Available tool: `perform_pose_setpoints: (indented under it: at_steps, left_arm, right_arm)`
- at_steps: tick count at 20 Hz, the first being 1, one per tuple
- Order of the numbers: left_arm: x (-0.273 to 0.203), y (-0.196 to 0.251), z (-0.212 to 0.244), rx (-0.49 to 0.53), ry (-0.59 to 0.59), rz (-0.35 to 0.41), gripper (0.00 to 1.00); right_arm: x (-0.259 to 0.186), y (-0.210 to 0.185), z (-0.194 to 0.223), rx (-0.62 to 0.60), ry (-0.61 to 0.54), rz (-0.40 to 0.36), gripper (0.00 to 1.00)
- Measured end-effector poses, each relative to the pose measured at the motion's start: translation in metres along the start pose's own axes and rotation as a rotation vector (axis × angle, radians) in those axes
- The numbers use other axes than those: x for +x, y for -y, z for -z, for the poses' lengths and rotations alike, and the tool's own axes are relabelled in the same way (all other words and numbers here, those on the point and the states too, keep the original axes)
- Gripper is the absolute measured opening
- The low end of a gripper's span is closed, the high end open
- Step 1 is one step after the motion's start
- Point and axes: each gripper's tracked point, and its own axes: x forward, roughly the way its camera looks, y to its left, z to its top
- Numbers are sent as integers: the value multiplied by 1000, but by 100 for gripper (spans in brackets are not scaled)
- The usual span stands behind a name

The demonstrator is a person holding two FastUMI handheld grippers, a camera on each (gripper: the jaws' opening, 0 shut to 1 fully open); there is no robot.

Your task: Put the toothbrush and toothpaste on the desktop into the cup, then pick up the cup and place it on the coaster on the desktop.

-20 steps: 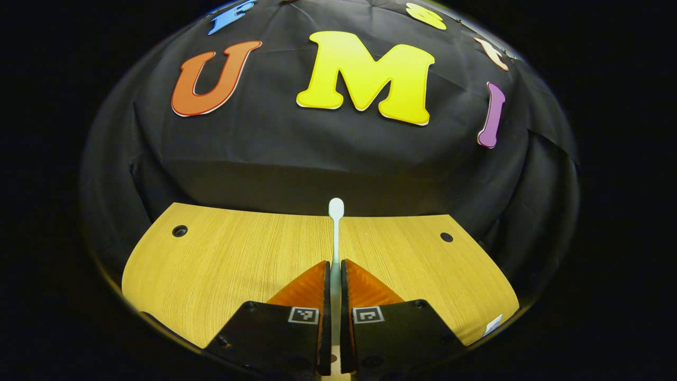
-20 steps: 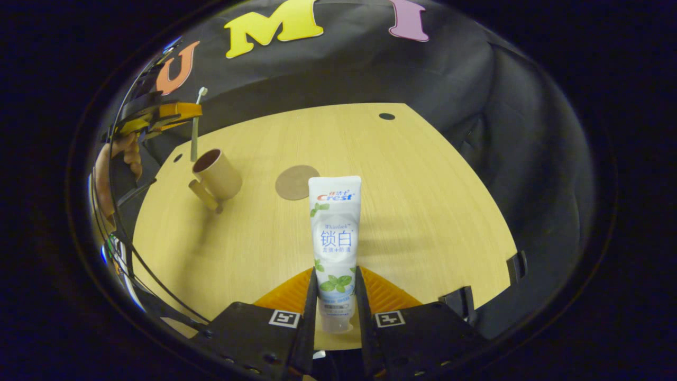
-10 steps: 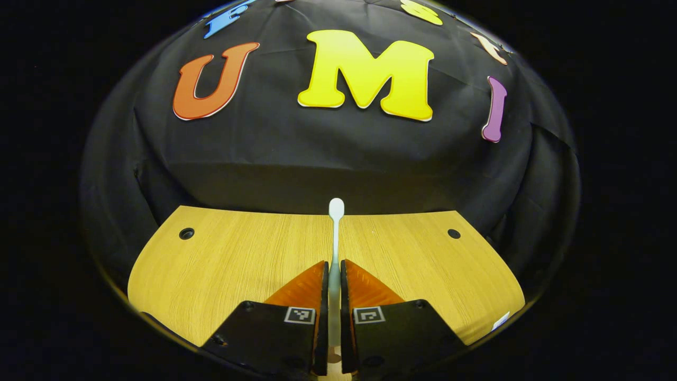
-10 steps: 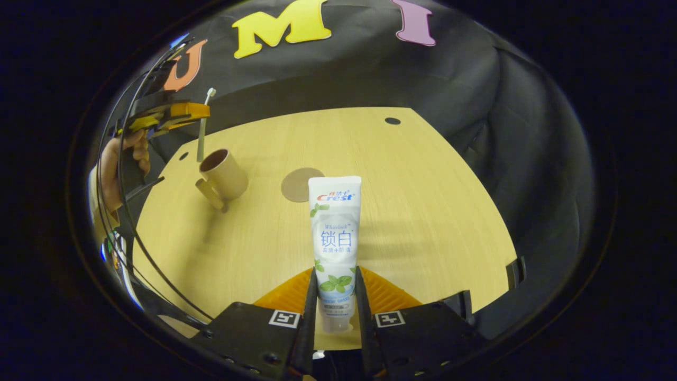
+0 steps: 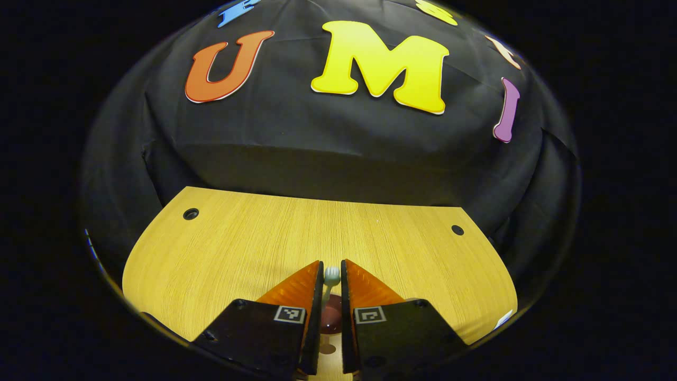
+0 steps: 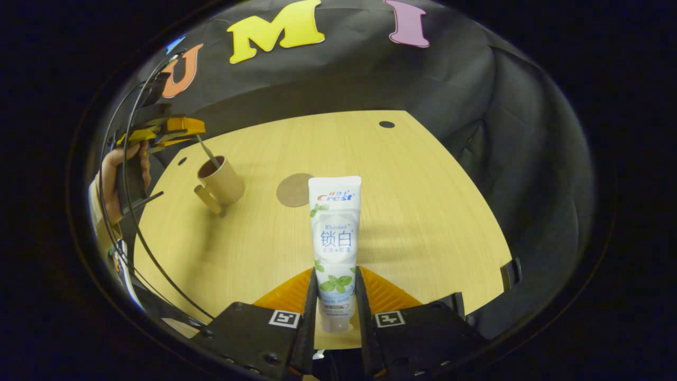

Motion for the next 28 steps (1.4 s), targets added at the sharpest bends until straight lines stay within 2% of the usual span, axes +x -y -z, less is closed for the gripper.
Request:
perform_pose_setpoints:
  at_steps: [1, 2, 3, 4, 5, 6, 7, 8, 17, 21, 26, 28]
  left_arm:
    - [-2, 1, 2, -2, -13, 7, 25]
    - [-6, -2, 4, 1, -21, -6, 27]
    - [-10, -5, 4, -1, -23, -15, 54]
    - [-16, -8, 3, -8, -21, -23, 59]
    - [-21, -9, 3, -17, -16, -23, 79]
    - [-27, -11, 2, -24, -10, -26, 76]
    - [-34, -17, 0, -27, 0, -43, 96]
    - [-42, -21, -4, -36, 10, -49, 100]
    - [-129, -58, -13, -14, 94, -136, 99]
    - [-165, -71, -9, -67, 145, -179, 98]
    - [-197, -98, 28, -72, 100, -268, 98]
    - [-205, -103, 41, -99, 83, -289, 98]
  right_arm:
    - [0, -2, -5, -3, 5, -7, 36]
    - [2, -5, -9, -8, 11, -15, 37]
    - [3, -8, -16, -16, 18, -24, 39]
    - [4, -12, -22, -24, 27, -36, 36]
    - [6, -17, -28, -35, 32, -49, 36]
    - [7, -23, -32, -50, 36, -66, 36]
    - [10, -30, -36, -67, 37, -84, 37]
    - [12, -37, -39, -84, 38, -102, 37]
    - [38, -129, -88, -235, 59, -283, 36]
    - [49, -184, -118, -284, 76, -367, 36]
    - [62, -243, -152, -296, 102, -429, 37]
    - [72, -258, -162, -296, 103, -428, 36]
